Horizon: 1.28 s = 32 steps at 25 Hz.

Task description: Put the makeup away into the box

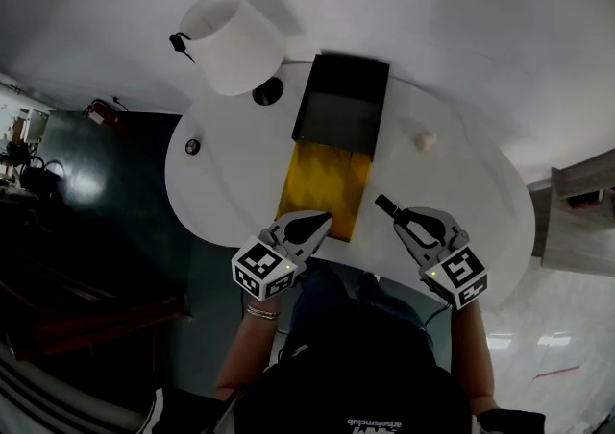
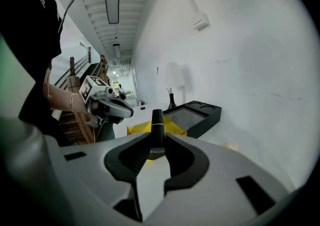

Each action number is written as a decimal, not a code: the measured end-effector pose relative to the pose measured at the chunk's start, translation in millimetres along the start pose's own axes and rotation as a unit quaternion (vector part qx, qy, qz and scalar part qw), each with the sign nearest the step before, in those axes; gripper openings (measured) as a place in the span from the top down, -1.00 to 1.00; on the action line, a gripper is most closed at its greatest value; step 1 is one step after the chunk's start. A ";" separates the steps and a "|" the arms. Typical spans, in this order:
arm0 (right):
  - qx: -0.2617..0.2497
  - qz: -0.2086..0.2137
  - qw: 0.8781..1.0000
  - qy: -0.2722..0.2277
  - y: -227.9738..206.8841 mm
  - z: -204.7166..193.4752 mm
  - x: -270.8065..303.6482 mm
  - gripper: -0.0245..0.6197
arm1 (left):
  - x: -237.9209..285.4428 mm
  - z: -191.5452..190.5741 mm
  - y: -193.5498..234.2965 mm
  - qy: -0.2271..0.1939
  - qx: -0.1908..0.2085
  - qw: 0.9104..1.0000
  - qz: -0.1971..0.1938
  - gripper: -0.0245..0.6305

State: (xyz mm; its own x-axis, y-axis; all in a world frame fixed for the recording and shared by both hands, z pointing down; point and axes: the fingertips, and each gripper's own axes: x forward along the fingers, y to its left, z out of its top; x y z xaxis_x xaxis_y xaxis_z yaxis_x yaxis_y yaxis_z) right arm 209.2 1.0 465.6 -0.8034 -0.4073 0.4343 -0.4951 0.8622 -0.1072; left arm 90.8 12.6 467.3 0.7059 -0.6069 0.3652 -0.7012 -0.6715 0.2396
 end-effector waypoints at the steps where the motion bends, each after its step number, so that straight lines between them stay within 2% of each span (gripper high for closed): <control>1: 0.002 -0.003 1.000 -0.001 0.4 4.3 4.7 0.60 | -3.9 0.3 8.0 0.000 -0.001 1.000 0.000 0.87; 8: 0.019 -0.016 1.000 -0.010 10.3 34.7 42.2 0.60 | -29.2 11.0 59.2 -0.003 -0.004 1.000 0.003 0.87; 18: 0.029 -0.027 0.999 0.006 20.3 57.8 101.9 0.60 | -55.8 21.2 117.9 -0.005 -0.002 1.000 0.001 0.87; 32: 0.081 -0.062 0.994 0.046 20.0 42.9 177.6 0.60 | -79.2 0.9 180.3 0.028 -0.013 0.999 -0.016 0.87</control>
State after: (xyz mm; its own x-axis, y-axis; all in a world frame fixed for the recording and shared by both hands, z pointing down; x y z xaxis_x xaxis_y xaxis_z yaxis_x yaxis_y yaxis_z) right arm 42.4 -67.0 502.2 -0.7027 -0.4724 0.5321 -0.6417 0.7439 -0.1869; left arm -91.4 -60.8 480.8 0.7218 -0.5606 0.4058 -0.6813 -0.6785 0.2746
